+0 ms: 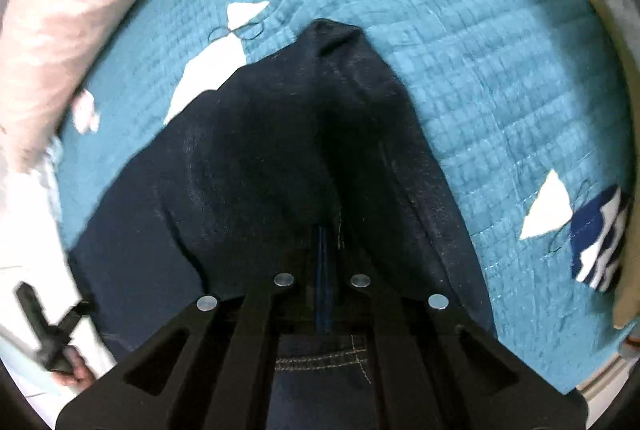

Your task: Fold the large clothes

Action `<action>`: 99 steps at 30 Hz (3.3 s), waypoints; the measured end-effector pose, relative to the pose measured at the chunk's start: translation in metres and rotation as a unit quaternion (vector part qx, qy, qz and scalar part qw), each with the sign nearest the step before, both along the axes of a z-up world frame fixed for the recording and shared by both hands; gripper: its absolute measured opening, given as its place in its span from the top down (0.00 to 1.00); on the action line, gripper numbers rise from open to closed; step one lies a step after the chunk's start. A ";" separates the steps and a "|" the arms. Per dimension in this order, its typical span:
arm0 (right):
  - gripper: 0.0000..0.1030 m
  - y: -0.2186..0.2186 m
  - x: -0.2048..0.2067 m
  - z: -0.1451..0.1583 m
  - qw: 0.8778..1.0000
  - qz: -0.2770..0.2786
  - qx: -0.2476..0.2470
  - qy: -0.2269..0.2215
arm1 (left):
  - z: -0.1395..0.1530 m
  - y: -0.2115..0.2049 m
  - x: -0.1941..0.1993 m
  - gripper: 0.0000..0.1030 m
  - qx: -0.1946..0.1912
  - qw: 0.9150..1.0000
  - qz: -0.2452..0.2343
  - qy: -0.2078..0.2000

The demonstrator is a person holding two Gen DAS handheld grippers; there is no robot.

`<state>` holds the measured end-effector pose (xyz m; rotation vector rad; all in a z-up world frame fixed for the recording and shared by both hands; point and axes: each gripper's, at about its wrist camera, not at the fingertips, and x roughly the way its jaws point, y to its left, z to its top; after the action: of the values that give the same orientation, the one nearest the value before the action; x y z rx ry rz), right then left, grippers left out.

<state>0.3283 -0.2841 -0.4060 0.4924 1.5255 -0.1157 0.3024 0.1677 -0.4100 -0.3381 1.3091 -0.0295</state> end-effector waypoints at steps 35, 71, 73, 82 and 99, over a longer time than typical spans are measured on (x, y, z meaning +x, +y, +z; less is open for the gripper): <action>1.00 0.000 0.070 0.006 0.997 0.048 0.055 -0.032 | -0.009 0.018 0.053 0.98 -0.047 0.997 0.046 -0.038; 0.24 0.007 -0.122 0.142 0.987 0.026 -0.001 -0.160 | 0.069 -0.058 -0.122 0.32 0.108 0.987 0.036 -0.111; 0.24 0.008 -0.136 0.144 0.987 0.025 0.003 -0.160 | 0.075 -0.065 -0.138 0.32 0.101 0.987 0.031 -0.119; 0.15 -0.004 -0.190 0.146 0.986 0.015 -0.006 -0.167 | 0.088 -0.108 -0.190 0.30 0.083 0.987 0.007 -0.136; 0.13 -0.095 -0.163 0.055 0.991 -0.051 0.065 -0.107 | 0.062 -0.200 -0.186 0.29 0.078 0.991 -0.058 -0.096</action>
<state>0.1654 -0.3789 -0.3507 0.6655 1.3035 -0.0418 0.1161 -0.0322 -0.3483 -0.1223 1.1303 -0.0556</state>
